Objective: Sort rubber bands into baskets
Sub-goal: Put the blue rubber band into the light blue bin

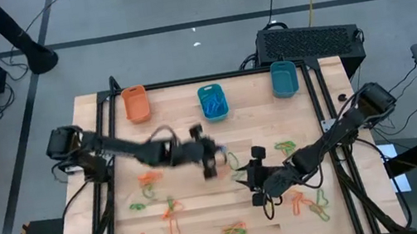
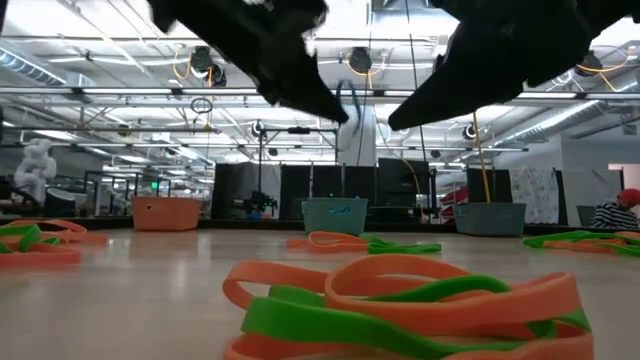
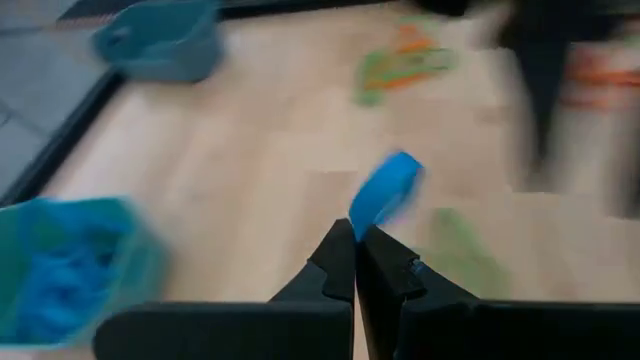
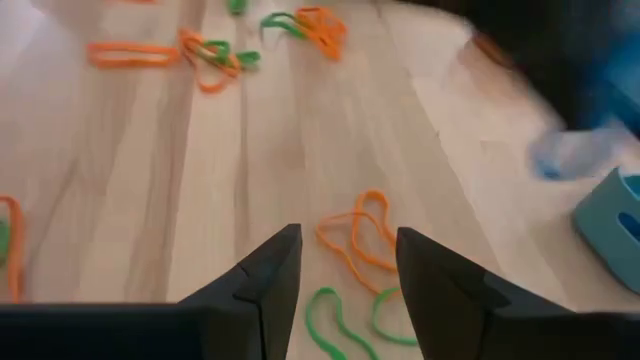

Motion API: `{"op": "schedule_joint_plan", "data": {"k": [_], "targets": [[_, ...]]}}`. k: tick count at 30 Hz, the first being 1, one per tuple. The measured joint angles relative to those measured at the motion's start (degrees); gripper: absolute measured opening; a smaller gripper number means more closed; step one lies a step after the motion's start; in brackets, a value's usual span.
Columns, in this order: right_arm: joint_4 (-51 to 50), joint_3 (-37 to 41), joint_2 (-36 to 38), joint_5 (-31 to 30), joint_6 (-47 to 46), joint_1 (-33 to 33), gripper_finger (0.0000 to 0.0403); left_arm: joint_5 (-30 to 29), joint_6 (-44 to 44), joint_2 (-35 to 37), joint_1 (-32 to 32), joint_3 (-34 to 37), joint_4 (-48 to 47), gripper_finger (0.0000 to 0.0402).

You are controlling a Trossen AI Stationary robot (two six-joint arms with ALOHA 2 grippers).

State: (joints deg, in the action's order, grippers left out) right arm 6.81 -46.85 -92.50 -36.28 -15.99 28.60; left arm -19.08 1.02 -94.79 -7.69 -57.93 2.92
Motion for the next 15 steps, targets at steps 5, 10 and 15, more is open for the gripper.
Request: {"op": "schedule_joint_plan", "data": {"k": [5, 10, 15], "targets": [[-0.8, 0.0, -1.4, 0.0, 0.1, -0.1, 0.0157, 8.9, -0.3, -0.7, 13.7, -1.1, 0.1, 0.0001], [-1.6, 0.0, -2.2, 0.1, 0.1, -0.1, 0.0157, 15.5, -0.1, -3.3, 24.0, -1.5, 0.0, 0.0001], [-1.4, 0.0, -2.2, 0.1, 0.1, -0.1, 0.0157, 18.8, 0.2, -6.7, 29.6, -1.6, 1.3, 0.0001]]}}
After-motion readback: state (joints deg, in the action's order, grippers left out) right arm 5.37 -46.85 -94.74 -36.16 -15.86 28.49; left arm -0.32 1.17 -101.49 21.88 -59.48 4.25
